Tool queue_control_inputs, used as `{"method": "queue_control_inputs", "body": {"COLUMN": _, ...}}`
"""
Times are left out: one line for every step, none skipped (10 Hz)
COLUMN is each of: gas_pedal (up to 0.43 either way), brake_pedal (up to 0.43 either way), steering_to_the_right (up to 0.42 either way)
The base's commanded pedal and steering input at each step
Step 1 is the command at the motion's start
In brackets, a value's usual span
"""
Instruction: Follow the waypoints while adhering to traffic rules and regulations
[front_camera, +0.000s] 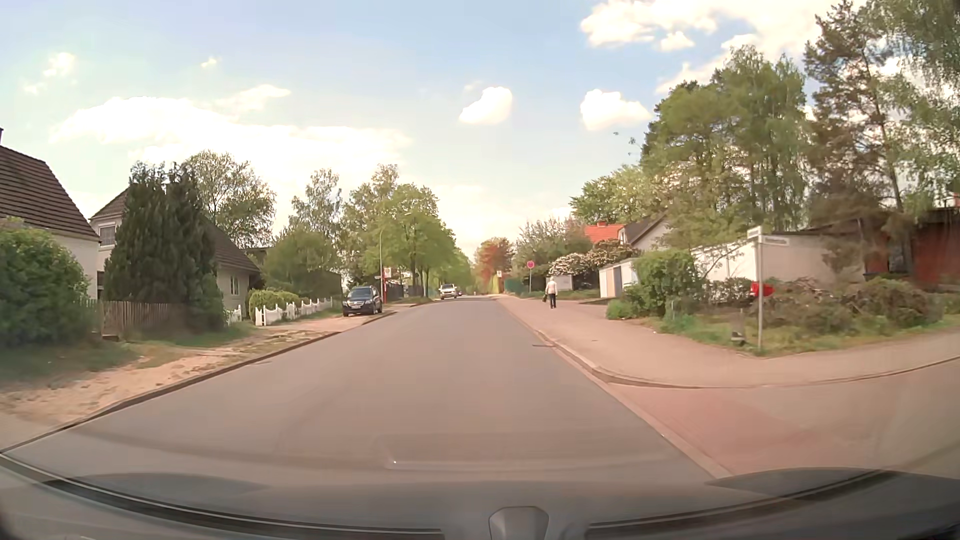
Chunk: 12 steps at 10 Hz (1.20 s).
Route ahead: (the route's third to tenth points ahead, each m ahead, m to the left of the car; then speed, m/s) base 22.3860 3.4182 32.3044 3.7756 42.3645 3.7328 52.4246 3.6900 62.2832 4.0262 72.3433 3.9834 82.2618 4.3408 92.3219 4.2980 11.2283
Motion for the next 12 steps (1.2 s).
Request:
{"method": "queue_control_inputs", "body": {"gas_pedal": 0.118, "brake_pedal": 0.0, "steering_to_the_right": -0.005}}
{"method": "queue_control_inputs", "body": {"gas_pedal": 0.118, "brake_pedal": 0.0, "steering_to_the_right": -0.004}}
{"method": "queue_control_inputs", "body": {"gas_pedal": 0.118, "brake_pedal": 0.0, "steering_to_the_right": -0.004}}
{"method": "queue_control_inputs", "body": {"gas_pedal": 0.118, "brake_pedal": 0.0, "steering_to_the_right": -0.004}}
{"method": "queue_control_inputs", "body": {"gas_pedal": 0.118, "brake_pedal": 0.0, "steering_to_the_right": -0.004}}
{"method": "queue_control_inputs", "body": {"gas_pedal": 0.118, "brake_pedal": 0.0, "steering_to_the_right": -0.004}}
{"method": "queue_control_inputs", "body": {"gas_pedal": 0.118, "brake_pedal": 0.0, "steering_to_the_right": -0.004}}
{"method": "queue_control_inputs", "body": {"gas_pedal": 0.118, "brake_pedal": 0.0, "steering_to_the_right": -0.004}}
{"method": "queue_control_inputs", "body": {"gas_pedal": 0.118, "brake_pedal": 0.0, "steering_to_the_right": -0.004}}
{"method": "queue_control_inputs", "body": {"gas_pedal": 0.118, "brake_pedal": 0.0, "steering_to_the_right": -0.004}}
{"method": "queue_control_inputs", "body": {"gas_pedal": 0.118, "brake_pedal": 0.0, "steering_to_the_right": -0.004}}
{"method": "queue_control_inputs", "body": {"gas_pedal": 0.118, "brake_pedal": 0.0, "steering_to_the_right": -0.004}}
